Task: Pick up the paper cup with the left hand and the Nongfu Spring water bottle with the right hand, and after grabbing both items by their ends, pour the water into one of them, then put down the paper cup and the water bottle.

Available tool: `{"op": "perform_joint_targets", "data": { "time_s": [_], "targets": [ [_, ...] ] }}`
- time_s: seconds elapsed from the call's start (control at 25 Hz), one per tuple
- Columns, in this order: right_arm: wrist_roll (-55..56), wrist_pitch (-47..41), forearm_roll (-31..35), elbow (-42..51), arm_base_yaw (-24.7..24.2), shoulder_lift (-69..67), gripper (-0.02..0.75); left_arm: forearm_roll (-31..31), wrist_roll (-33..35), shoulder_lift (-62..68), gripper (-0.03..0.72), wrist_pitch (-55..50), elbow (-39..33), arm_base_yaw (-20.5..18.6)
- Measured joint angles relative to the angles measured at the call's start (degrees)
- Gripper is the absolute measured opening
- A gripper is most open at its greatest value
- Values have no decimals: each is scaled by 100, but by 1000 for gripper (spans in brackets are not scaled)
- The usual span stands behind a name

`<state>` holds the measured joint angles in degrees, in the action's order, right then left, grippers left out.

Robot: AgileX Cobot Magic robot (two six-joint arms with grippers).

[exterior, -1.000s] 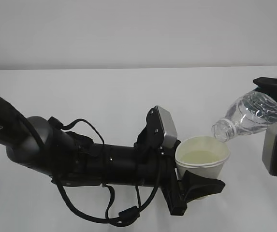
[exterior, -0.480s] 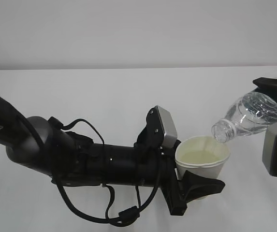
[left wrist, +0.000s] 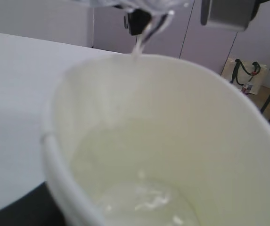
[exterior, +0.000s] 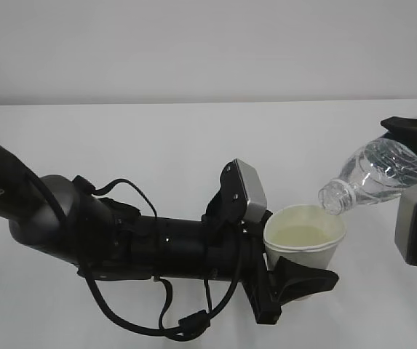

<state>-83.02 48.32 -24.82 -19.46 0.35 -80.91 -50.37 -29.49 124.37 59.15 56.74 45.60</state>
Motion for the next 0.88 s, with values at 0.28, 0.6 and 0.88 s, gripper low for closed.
{"op": "perform_joint_targets", "data": {
  "time_s": [0.28, 0.6, 0.88],
  "targets": [
    [-6, 0, 0, 0, 0, 0, 427, 0, 0, 0, 439, 0, 0, 0],
    [-6, 0, 10, 0, 0, 0, 427, 0, 0, 0, 439, 0, 0, 0],
    [-6, 0, 10, 0, 0, 0, 427, 0, 0, 0, 439, 0, 0, 0]
  ]
}}
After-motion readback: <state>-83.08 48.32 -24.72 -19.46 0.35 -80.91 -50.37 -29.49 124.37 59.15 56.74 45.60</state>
